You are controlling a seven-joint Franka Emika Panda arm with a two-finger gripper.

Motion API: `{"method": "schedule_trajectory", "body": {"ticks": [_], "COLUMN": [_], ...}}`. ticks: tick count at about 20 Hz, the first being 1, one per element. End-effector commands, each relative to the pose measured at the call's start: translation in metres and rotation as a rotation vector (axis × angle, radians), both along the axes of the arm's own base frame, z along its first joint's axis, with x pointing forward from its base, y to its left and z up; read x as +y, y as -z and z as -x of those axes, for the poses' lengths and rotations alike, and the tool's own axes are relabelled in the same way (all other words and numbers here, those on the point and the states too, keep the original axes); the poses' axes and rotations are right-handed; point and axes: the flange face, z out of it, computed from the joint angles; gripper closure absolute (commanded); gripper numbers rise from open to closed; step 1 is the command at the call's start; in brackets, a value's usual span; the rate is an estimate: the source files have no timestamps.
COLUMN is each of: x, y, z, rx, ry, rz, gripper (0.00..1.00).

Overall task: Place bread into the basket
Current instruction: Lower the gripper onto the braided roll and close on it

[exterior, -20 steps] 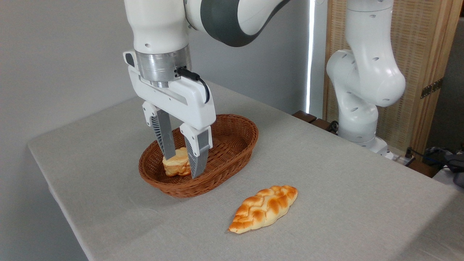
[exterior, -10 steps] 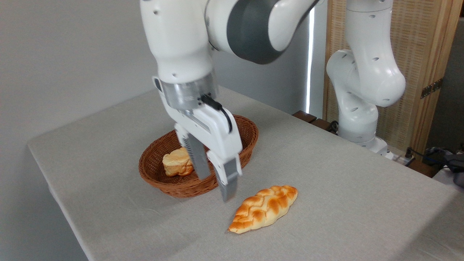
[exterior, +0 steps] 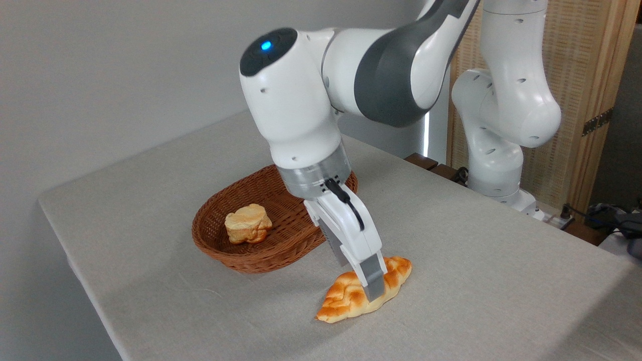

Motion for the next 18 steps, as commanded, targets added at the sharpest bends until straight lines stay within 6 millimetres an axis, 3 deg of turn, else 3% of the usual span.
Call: {"method": "schedule_trajectory", "body": {"ticks": [1, 9, 14, 15, 18], "x": [-0.003, -0.008, -0.008, -0.008, -0.008], "y": [0.015, 0.035, 0.037, 0.036, 0.044], "z": [0.012, 0.008, 0.008, 0.007, 0.005], "rx": [0.014, -0.027, -0.025, -0.027, -0.019], "ry": [0.029, 0.04, 0.04, 0.041, 0.056], "rz": [0.0, -0.007, -0.009, -0.009, -0.011], "gripper": [0.0, 0.0, 0.0, 0.07, 0.5]}}
